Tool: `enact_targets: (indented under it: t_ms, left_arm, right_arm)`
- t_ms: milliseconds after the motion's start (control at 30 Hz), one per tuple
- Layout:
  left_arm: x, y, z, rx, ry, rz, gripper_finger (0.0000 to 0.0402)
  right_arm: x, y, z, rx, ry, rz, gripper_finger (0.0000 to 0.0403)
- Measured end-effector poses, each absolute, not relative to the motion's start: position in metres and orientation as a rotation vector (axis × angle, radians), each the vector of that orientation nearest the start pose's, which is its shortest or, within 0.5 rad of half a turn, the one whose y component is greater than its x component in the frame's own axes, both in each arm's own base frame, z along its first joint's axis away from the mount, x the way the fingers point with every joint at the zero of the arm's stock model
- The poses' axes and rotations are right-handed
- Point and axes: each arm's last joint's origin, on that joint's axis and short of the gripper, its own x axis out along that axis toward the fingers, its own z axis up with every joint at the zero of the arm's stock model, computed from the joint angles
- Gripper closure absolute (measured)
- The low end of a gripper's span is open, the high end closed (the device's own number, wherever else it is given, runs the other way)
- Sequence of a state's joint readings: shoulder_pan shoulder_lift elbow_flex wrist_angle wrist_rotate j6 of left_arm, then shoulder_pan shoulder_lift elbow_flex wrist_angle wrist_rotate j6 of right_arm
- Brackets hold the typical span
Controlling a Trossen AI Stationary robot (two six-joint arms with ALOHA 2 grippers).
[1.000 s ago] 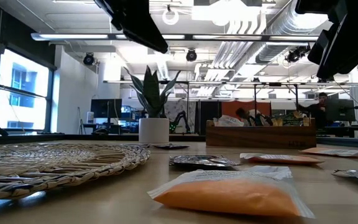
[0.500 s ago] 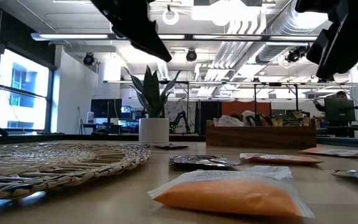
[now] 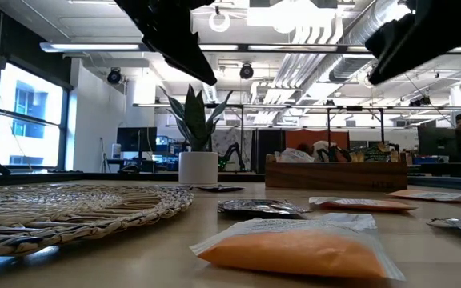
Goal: Pick & Place Tea
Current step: Put the white tea bag into the left section of the wooden organizer
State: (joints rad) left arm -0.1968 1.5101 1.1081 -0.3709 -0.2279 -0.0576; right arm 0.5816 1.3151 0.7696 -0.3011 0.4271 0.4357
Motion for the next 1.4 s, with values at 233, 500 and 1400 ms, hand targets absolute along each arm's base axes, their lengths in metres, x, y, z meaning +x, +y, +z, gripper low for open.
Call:
enact_targets:
  t_ms: [233, 500, 1400]
  left_arm:
    - [0.316, -0.056, 0.259, 0.107, 0.757, 0.055, 0.0259]
    - [0.316, -0.056, 0.259, 0.116, 0.765, 0.068, 0.0259]
    - [0.311, -0.053, 0.254, 0.138, 0.823, 0.136, 0.0259]
  right_arm:
    - [0.227, 0.135, 0.22, -0.036, 0.652, 0.03, 0.0308]
    - [0.246, 0.109, 0.219, -0.042, 0.592, -0.155, 0.0308]
    - [0.301, 0.069, 0.11, 0.076, 0.984, 0.034, 0.0202]
